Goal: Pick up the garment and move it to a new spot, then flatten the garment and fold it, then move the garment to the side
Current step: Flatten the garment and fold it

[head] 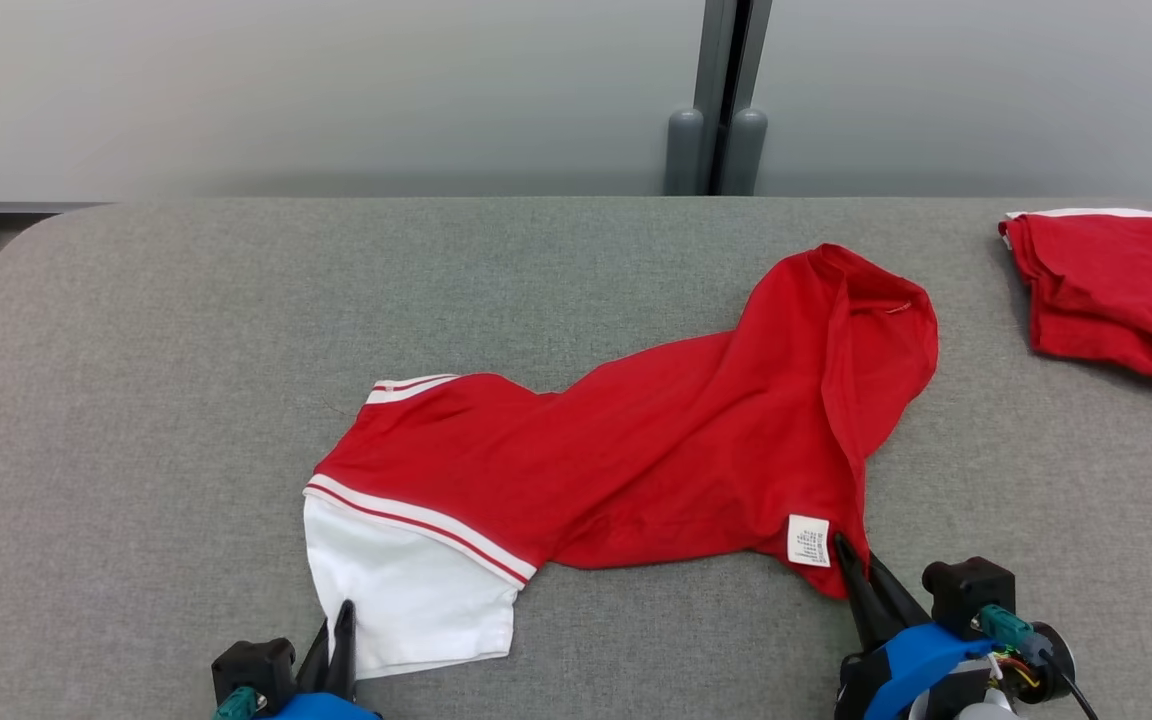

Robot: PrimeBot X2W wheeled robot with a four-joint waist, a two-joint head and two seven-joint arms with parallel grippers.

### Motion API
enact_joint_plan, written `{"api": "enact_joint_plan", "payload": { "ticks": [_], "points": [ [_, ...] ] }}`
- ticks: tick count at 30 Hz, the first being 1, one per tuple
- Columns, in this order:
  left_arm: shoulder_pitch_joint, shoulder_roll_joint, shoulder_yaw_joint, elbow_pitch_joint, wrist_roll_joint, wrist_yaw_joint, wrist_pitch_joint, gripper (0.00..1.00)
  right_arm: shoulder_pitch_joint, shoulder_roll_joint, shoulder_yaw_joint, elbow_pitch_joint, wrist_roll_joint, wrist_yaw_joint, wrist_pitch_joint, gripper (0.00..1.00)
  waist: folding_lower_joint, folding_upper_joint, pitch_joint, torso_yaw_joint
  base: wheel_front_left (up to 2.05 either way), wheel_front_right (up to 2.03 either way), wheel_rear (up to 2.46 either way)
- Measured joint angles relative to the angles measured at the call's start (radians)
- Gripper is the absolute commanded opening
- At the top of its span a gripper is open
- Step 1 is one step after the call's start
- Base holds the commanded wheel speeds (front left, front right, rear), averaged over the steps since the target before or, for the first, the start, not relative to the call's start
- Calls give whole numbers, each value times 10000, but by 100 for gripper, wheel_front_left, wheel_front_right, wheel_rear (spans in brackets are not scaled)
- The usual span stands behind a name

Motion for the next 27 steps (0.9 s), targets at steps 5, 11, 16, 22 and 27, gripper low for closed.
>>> {"api": "enact_joint_plan", "payload": {
  "ticks": [5,11,16,22,27],
  "points": [
    [103,-29,23,-1206,-180,-42,29,0,369,-23,339,-968,474,0,-17,0,0,-1,-176,-49,0,0,0],
    [19,-23,8,-2600,-297,-90,31,0,450,-207,767,-2343,1024,-2,-27,0,0,0,-261,-187,0,0,0],
    [-684,157,19,-3390,-516,-111,31,0,-12,-646,1028,-3335,1584,-2,121,0,0,0,-159,-336,0,0,0],
    [-2416,769,-75,-3831,-665,-115,451,0,-1469,-1097,1179,-3937,1918,-2,449,0,0,0,398,-560,0,0,0],
    [-4729,1210,-161,-4052,-777,-119,976,0,-3669,-1365,1104,-3883,2393,-2,690,0,2,0,1355,-812,0,0,0]
  ]
}}
